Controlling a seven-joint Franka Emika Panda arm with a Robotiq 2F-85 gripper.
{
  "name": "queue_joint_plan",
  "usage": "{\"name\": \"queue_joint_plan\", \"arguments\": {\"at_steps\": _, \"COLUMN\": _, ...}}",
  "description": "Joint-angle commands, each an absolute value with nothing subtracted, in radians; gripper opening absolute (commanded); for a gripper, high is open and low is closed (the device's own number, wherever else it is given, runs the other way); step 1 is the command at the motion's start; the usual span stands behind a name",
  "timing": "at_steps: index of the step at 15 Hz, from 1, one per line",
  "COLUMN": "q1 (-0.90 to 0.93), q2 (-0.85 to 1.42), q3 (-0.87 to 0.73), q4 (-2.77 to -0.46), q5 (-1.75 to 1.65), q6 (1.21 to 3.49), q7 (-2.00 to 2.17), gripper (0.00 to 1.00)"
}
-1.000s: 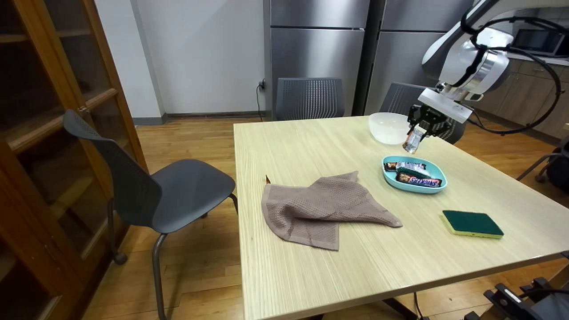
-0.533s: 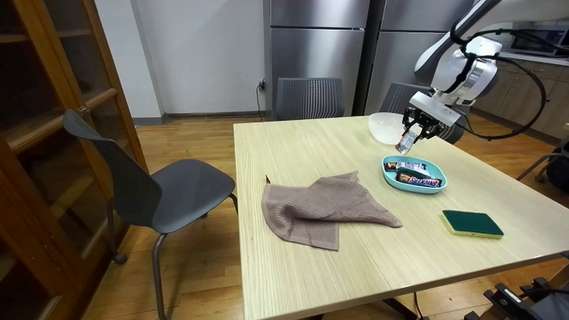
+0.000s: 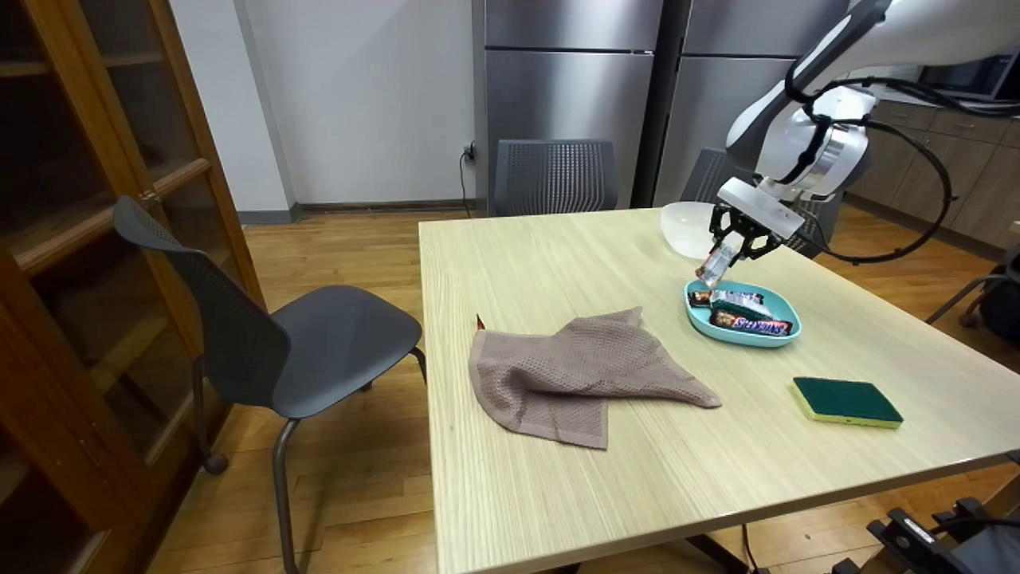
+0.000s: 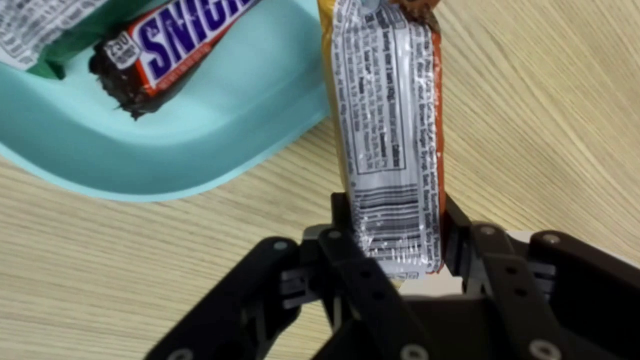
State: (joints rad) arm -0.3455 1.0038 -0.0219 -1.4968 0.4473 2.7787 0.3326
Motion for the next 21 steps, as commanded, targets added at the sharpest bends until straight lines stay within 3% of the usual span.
{"name": "queue_joint_plan", "arguments": {"at_steps": 1, "q1": -0.316, "q2": 1.038, "q3": -0.047, "q4": -1.447, "q5": 0.452, "q6": 2.776, "q7": 0.380, "gripper": 0.18}}
{"name": "queue_joint_plan", "arguments": {"at_steps": 4, "q1": -0.314, "q2": 1.034, "q3": -0.044, "q4": -1.465, "q5": 0.447, "q6": 2.785, "q7": 0.363, "gripper": 0.22}}
{"name": "queue_joint_plan", "arguments": {"at_steps": 5, "q1": -0.314, "q2": 1.028, "q3": -0.044, "q4": -1.474, "q5": 0.446, "q6": 2.788, "q7": 0.357, "gripper": 0.68}}
{"name": "queue_joint_plan", "arguments": {"at_steps": 7, "q1": -0.318, "q2": 1.018, "q3": -0.042, "q4": -1.486, "q5": 0.446, "q6": 2.791, "q7": 0.348, "gripper": 0.76}}
{"name": "queue_joint_plan", "arguments": {"at_steps": 10, "q1": -0.318, "q2": 1.015, "q3": -0.046, "q4": -1.490, "q5": 0.444, "q6": 2.796, "q7": 0.347, "gripper": 0.99}}
{"name": "queue_joint_plan", "arguments": {"at_steps": 21, "q1": -0.313, "q2": 1.027, "q3": -0.095, "q4": -1.475, "q5": 0.368, "q6": 2.741, "q7": 0.325, "gripper": 1.00}}
